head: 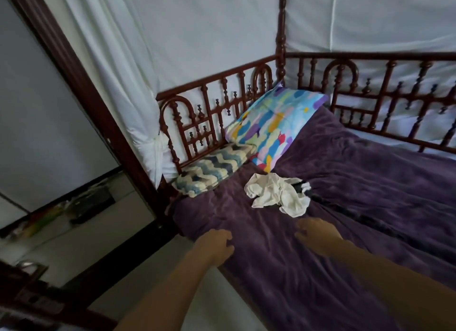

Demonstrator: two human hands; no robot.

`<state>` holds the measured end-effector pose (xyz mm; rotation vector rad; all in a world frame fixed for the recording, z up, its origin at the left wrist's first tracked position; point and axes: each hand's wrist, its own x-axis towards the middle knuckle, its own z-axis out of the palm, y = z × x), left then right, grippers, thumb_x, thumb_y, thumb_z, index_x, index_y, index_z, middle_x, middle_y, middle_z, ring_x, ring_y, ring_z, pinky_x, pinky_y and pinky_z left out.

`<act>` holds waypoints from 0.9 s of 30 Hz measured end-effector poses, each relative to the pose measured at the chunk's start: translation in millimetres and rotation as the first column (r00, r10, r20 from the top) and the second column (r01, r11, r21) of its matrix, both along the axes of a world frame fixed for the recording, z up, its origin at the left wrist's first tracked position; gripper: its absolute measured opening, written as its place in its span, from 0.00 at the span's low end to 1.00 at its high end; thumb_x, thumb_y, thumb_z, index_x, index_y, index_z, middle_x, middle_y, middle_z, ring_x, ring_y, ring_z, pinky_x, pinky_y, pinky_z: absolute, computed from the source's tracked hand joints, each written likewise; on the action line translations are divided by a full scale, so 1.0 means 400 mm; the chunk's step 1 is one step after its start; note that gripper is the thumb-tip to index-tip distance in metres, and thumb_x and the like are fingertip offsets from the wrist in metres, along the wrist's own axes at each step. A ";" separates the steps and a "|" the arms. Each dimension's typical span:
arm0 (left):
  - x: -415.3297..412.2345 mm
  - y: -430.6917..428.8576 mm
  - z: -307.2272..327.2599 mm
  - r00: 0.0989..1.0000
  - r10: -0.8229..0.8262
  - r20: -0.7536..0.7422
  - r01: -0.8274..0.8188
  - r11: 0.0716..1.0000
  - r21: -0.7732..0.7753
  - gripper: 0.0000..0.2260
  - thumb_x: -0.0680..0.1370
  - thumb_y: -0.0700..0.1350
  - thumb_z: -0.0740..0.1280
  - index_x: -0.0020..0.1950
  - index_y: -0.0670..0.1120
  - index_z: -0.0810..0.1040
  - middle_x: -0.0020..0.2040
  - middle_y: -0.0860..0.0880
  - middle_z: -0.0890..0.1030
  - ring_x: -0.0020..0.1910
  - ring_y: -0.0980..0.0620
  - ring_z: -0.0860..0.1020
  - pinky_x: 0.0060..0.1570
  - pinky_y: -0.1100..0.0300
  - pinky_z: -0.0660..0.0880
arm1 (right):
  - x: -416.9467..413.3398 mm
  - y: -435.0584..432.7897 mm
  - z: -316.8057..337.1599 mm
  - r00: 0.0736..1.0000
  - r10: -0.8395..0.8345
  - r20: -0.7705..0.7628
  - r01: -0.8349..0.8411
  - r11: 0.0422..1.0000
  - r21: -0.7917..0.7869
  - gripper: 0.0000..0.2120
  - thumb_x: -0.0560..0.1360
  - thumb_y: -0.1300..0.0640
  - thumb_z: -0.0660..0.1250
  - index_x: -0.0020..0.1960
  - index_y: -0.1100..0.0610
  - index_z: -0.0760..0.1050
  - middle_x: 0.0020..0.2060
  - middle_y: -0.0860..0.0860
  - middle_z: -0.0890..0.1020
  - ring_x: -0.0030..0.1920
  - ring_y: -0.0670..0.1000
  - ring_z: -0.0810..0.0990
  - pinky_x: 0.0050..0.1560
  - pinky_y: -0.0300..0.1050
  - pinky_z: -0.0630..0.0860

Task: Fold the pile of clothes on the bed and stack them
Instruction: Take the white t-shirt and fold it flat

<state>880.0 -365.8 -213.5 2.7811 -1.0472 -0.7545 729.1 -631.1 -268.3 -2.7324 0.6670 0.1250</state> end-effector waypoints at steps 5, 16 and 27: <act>0.220 -0.083 -0.070 0.999 -0.039 -0.035 0.042 0.996 0.080 0.18 0.78 0.55 0.62 0.65 0.51 0.73 0.63 0.48 0.76 0.61 0.47 0.74 0.58 0.58 0.70 | 0.172 -0.075 -0.121 0.987 -0.063 -0.147 0.079 0.991 0.110 0.15 0.76 0.43 0.60 0.60 0.46 0.74 0.60 0.46 0.77 0.60 0.50 0.77 0.54 0.45 0.74; 0.533 -0.310 -0.257 0.936 -0.218 -0.275 0.249 0.965 0.082 0.17 0.78 0.52 0.63 0.65 0.48 0.74 0.62 0.48 0.77 0.60 0.50 0.75 0.60 0.58 0.71 | 0.354 -0.195 -0.230 0.914 -0.251 -0.319 0.319 0.930 0.182 0.12 0.74 0.44 0.63 0.55 0.45 0.76 0.57 0.45 0.78 0.58 0.50 0.77 0.50 0.45 0.74; 0.847 -0.638 -0.577 0.872 -0.431 -0.230 0.452 0.891 0.044 0.16 0.78 0.48 0.62 0.65 0.47 0.72 0.61 0.45 0.72 0.61 0.45 0.72 0.59 0.52 0.71 | 0.578 -0.353 -0.439 0.705 -0.544 -0.454 0.637 0.768 0.069 0.18 0.76 0.48 0.62 0.65 0.47 0.72 0.62 0.50 0.76 0.60 0.54 0.77 0.54 0.49 0.74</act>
